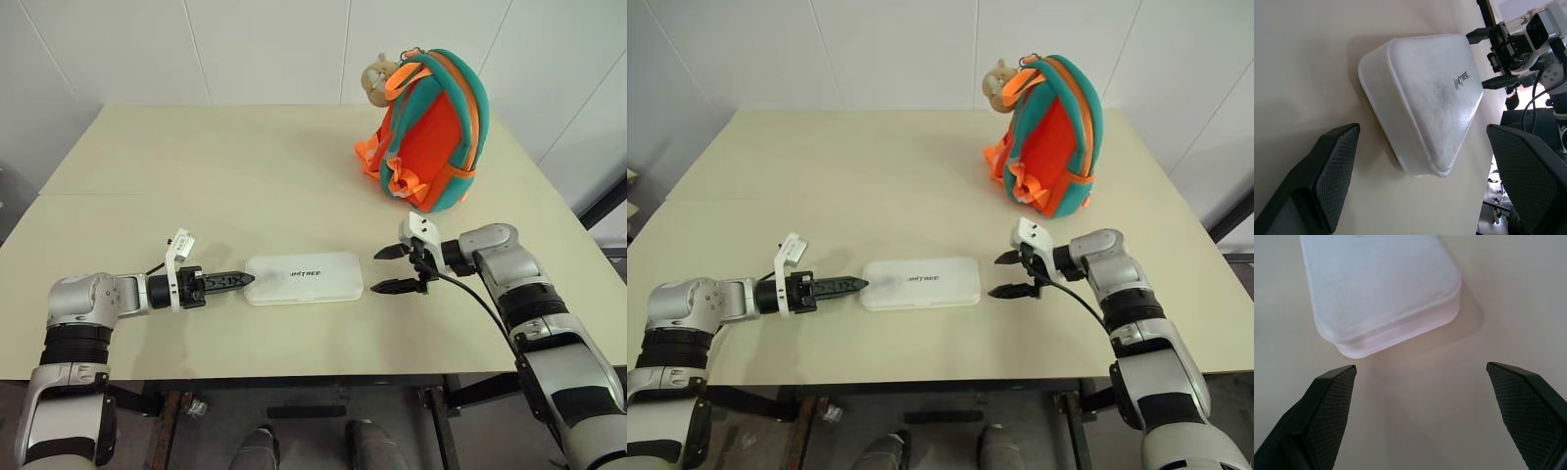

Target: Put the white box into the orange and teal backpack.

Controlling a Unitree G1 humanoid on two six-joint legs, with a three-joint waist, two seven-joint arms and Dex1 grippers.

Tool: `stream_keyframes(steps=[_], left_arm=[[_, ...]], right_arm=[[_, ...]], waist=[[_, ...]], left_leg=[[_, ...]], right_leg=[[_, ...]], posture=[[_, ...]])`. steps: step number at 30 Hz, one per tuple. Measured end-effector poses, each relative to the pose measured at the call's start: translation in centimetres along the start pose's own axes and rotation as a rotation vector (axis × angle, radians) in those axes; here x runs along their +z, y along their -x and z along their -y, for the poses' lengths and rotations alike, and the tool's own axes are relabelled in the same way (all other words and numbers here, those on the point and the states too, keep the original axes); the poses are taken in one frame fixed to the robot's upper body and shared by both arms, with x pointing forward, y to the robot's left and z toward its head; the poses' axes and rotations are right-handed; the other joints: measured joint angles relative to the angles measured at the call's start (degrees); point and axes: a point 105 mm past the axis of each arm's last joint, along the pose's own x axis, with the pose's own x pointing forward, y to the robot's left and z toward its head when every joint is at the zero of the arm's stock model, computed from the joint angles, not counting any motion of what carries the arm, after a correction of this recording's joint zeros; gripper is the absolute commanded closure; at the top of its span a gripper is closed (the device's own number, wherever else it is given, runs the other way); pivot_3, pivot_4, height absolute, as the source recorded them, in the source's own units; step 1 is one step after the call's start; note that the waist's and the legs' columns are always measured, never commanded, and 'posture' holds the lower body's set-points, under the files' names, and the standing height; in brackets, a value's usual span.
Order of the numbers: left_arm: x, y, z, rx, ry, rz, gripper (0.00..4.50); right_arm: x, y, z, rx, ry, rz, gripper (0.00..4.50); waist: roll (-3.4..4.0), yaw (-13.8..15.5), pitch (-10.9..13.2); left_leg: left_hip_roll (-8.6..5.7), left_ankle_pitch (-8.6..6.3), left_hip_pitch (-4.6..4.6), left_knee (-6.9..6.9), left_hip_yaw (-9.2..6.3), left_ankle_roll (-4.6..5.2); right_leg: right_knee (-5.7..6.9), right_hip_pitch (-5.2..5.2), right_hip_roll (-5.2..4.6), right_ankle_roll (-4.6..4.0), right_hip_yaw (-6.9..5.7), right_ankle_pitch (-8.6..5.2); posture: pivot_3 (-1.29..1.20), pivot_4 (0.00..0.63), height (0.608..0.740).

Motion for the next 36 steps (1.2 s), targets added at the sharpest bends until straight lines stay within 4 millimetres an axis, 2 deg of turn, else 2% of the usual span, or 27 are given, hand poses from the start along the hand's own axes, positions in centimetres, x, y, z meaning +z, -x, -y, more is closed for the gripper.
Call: stream_keyframes(steps=[6, 11, 16, 23, 30, 32, 36], left_arm=[[0.5, -1.3, -0.1, -0.018, 0.002, 0.000, 0.05], [0.7, -2.8, -0.3, -0.041, 0.023, 0.006, 0.05], [0.9, -4.0, 0.1, -0.093, 0.058, -0.003, 0.05], [0.9, -4.4, 0.3, -0.129, 0.057, -0.036, 0.05], [1.0, -3.7, 0.0, -0.112, -0.029, -0.081, 0.05], [1.0, -2.6, -0.3, -0.076, -0.106, -0.115, 0.05], [-0.1, 0.7, -0.9, 0.046, -0.402, -0.277, 0.05]], right_arm=[[0.2, -1.1, -0.5, 0.043, 0.004, 0.022, 0.00], [1.0, -2.2, -1.2, 0.095, 0.052, 0.059, 0.00], [1.3, -2.3, -1.5, 0.109, 0.107, 0.068, 0.00], [0.8, -1.7, -1.1, 0.079, 0.160, 0.041, 0.00], [-0.3, -1.0, -0.6, 0.034, 0.155, 0.013, 0.00], [-0.3, -0.9, -0.5, 0.017, 0.154, 0.012, 0.00], [-1.7, 0.1, -0.5, -0.017, 0.118, 0.002, 0.00]], waist=[[0.04, 0.7, 0.0], [0.03, 1.1, 0.0], [0.04, 1.0, 0.0], [0.04, 1.0, 0.0], [0.04, 0.6, 0.0], [0.03, -0.2, 0.0], [0.02, -2.1, 0.0]], left_leg=[[-0.02, 0.04, 0.18, 0.06, -0.02, -0.03], [-0.06, 0.06, 0.74, 0.07, -0.05, -0.04], [-0.06, 0.07, 0.72, 0.05, -0.06, -0.02], [-0.07, 0.00, 0.70, -0.06, -0.07, -0.03], [-0.05, -0.01, 0.72, -0.09, -0.07, -0.04], [-0.04, -0.01, 0.74, -0.10, -0.04, -0.04], [0.07, -0.03, 0.96, -0.40, 0.10, -0.09]], right_leg=[[-0.01, 0.24, 0.00, 0.03, 0.00, 0.03], [-0.25, 0.96, -0.01, 0.07, -0.01, 0.04], [-0.34, 0.97, -0.02, 0.11, -0.01, 0.06], [-0.33, 0.93, -0.02, 0.19, -0.01, 0.02], [-0.31, 0.91, -0.01, 0.16, -0.01, 0.00], [-0.31, 0.90, -0.01, 0.13, 0.00, -0.01], [-0.22, 0.86, 0.00, -0.08, 0.06, -0.13]], posture=[[0.00, 0.150, 0.740], [0.00, 0.150, 0.740], [0.00, 0.150, 0.740], [0.00, 0.150, 0.740], [0.00, 0.150, 0.740], [0.00, 0.150, 0.740], [0.00, 0.150, 0.740]])
